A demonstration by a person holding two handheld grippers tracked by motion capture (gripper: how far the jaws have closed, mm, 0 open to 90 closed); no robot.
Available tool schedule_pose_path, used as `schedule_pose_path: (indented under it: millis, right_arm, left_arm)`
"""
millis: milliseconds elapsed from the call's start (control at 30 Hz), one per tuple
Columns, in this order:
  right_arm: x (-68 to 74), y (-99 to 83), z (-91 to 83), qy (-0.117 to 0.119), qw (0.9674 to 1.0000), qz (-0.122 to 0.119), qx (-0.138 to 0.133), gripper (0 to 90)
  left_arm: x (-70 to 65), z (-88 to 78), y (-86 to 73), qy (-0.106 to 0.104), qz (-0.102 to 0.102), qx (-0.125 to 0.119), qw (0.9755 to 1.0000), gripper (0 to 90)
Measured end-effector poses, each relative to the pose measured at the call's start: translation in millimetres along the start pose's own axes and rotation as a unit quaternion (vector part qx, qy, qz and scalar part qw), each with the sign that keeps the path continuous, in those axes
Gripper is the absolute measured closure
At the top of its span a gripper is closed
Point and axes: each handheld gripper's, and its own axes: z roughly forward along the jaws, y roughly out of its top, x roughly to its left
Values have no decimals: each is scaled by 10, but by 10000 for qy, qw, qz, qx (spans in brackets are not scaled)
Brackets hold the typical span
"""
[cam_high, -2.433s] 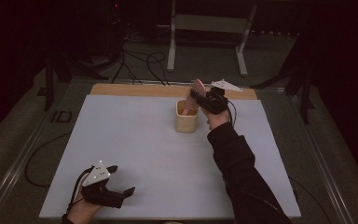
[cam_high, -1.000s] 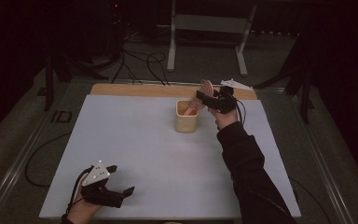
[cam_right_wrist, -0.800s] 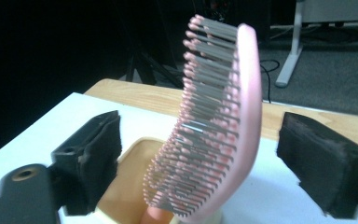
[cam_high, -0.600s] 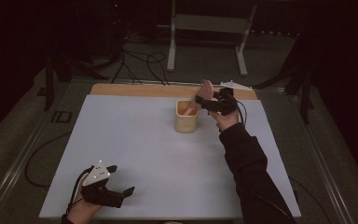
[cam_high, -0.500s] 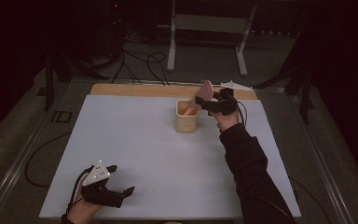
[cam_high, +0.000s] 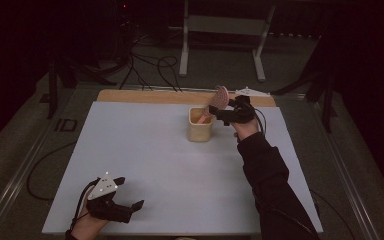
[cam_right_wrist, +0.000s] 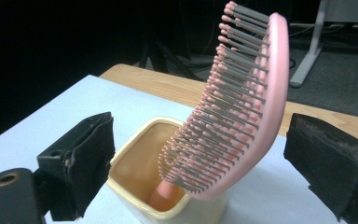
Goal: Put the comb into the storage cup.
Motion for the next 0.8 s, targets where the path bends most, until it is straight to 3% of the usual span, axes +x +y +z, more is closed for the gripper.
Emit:
schedule_pose_path:
  millis: [433, 800]
  right_arm:
    - [50, 28, -156, 10, 9998, -176, -36, 86]
    - [51, -88, -320, 100, 9998, -191, 25, 86]
  left_arm:
    - [9, -18, -10, 17, -29, -13, 10000, 4]
    - [14, -21, -9, 11, -42, -17, 10000, 4]
